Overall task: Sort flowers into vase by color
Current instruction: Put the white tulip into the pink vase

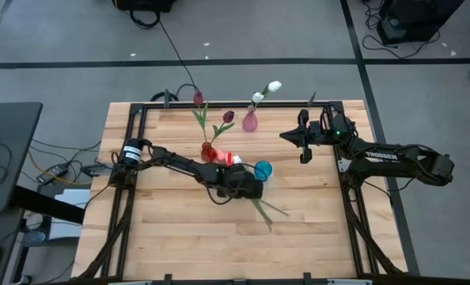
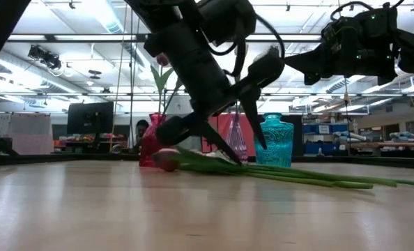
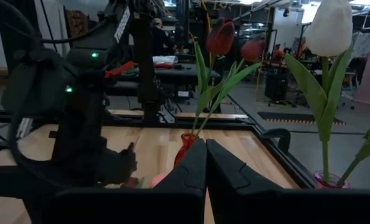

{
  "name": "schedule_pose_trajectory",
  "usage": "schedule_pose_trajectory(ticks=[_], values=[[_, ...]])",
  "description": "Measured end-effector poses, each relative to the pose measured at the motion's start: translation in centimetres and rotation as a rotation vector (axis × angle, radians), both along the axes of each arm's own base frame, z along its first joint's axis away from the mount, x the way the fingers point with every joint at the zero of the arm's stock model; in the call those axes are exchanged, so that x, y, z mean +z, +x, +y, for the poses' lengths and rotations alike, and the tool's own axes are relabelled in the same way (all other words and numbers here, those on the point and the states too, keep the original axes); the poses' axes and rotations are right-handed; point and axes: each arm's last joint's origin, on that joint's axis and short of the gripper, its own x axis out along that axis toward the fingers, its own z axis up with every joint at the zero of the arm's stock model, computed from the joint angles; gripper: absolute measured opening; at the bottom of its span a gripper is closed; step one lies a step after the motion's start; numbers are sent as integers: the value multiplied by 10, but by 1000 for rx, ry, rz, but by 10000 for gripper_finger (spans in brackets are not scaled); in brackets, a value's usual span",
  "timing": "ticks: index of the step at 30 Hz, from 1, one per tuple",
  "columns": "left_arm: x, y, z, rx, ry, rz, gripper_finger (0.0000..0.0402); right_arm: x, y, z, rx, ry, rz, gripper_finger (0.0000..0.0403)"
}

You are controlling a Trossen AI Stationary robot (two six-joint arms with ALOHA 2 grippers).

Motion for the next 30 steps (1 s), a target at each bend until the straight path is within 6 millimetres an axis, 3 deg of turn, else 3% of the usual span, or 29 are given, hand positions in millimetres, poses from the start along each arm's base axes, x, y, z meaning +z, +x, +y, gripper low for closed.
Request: schedule_pose_trajectory(ticks=[6, 12, 18, 22, 25, 30], values=[[9, 0, -10, -280, 233, -60, 151, 5, -1, 6, 102, 41, -21, 13], [49, -13, -6, -564, 585, -89, 141, 14, 10, 28, 215, 69, -43, 13], [84, -41, -14, -725, 984, 69, 141, 2, 23, 55, 119, 138, 69, 13], [102, -48, -21, -787, 1118, 52, 141, -8, 27, 73, 28, 172, 157, 13], [105, -47, -29, -800, 1201, -13, 141, -11, 30, 88, 15, 194, 180, 13], [90, -44, -32, -860, 1214, -189, 141, -15, 30, 110, 33, 222, 219, 13]])
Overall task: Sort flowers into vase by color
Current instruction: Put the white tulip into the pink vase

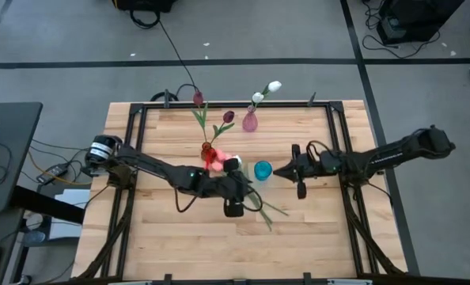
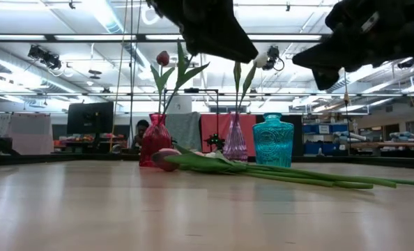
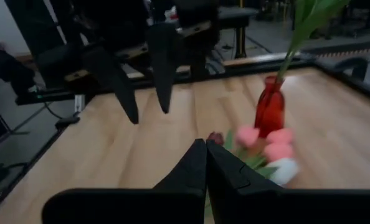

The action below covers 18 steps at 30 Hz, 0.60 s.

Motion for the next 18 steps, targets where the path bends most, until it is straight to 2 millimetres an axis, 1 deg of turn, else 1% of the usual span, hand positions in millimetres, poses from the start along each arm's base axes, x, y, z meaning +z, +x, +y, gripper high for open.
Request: schedule_pose_trajectory(ticks=[2, 4, 6, 9, 13, 15, 18], values=[[-6, -1, 1, -2, -7, -24, 140, -2, 0, 9, 1, 10, 16, 13], [-7, -8, 3, 22, 8, -39, 139, -5, 0, 18, -7, 27, 34, 13], [-1, -15, 5, 39, 4, -109, 137, -8, 1, 26, -18, 48, 53, 13], [7, -36, 9, 43, -20, -214, 133, -12, 7, 39, -40, 57, 96, 13], [2, -71, 16, -8, -52, -362, 131, -11, 26, 56, -58, 28, 154, 13], [-3, -89, 20, -30, -67, -436, 131, -10, 42, 63, -70, 20, 194, 13], [-8, -109, 24, -60, -97, -530, 131, -10, 62, 72, -99, 22, 291, 13]])
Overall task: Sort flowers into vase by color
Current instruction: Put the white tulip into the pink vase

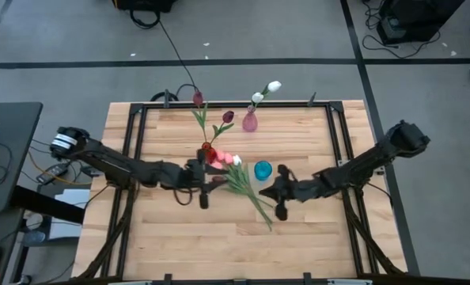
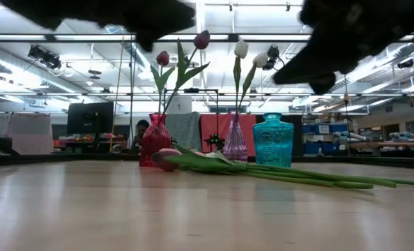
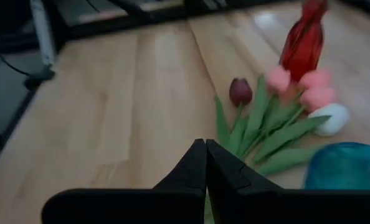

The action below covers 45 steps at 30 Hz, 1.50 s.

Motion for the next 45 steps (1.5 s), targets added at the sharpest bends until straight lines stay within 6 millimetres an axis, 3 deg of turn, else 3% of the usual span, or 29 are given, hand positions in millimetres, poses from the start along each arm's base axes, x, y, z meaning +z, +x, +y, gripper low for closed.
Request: schedule_pose_trajectory(ticks=[7, 15, 22, 26, 36, 41, 45], values=[[-5, -22, 1, 5, -39, -22, 131, -13, 33, 13, -123, 16, 258, 13], [-11, -39, -7, 141, -78, 146, 131, -35, 61, 24, -218, 52, 484, 16], [-27, -51, -17, 237, 17, 313, 131, -38, 88, 22, -347, -23, 573, 28], [-24, -54, -20, 242, 75, 314, 131, -42, 100, 17, -369, -33, 581, 47], [-23, -54, -21, 265, 119, 304, 131, -57, 102, 5, -443, -79, 621, 79], [-23, -54, -22, 262, 99, 300, 131, -68, 105, 6, -446, -51, 639, 66], [-23, -54, -22, 264, 83, 296, 131, -71, 105, 8, -474, -38, 628, 28]])
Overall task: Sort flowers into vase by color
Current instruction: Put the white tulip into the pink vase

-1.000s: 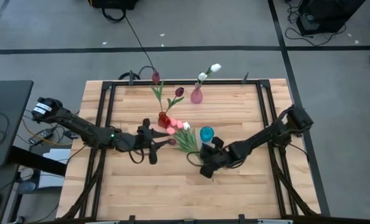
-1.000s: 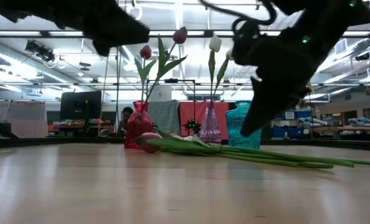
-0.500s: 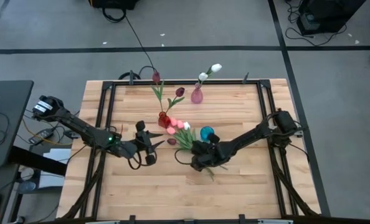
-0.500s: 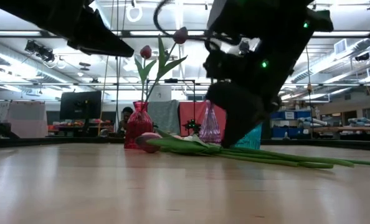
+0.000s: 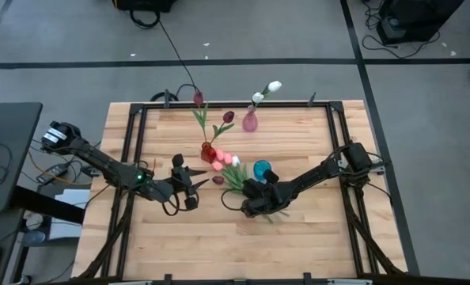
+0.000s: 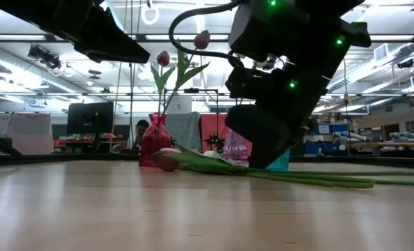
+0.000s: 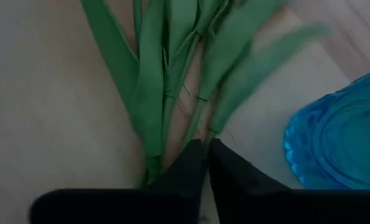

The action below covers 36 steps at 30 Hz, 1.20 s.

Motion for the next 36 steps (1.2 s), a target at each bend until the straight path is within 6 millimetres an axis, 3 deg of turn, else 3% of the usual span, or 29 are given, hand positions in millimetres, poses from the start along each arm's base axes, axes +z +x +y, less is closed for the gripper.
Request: schedule_pose_trajectory(ticks=[2, 7, 13, 18, 23, 28, 36], values=[[0, 0, 0, 3, -10, -4, 131, 2, -1, 2, -2, -6, -7, 10], [0, -1, -6, -46, -29, -29, 131, 17, -8, 2, 8, 24, -4, 9], [-6, -8, -12, -262, -14, -175, 131, 63, -22, 11, 18, -21, -115, 7], [-10, -13, -10, -265, -7, -235, 131, 104, -38, 17, 13, -149, -257, 7], [-13, -14, -9, -261, -2, -226, 131, 123, -50, 18, -5, -249, -316, 7], [-15, -14, -8, -256, -23, -216, 131, 123, -50, 20, 49, -107, -277, 13], [-17, -14, -8, -246, -65, -209, 131, 85, -27, 11, 112, 127, -115, 67]])
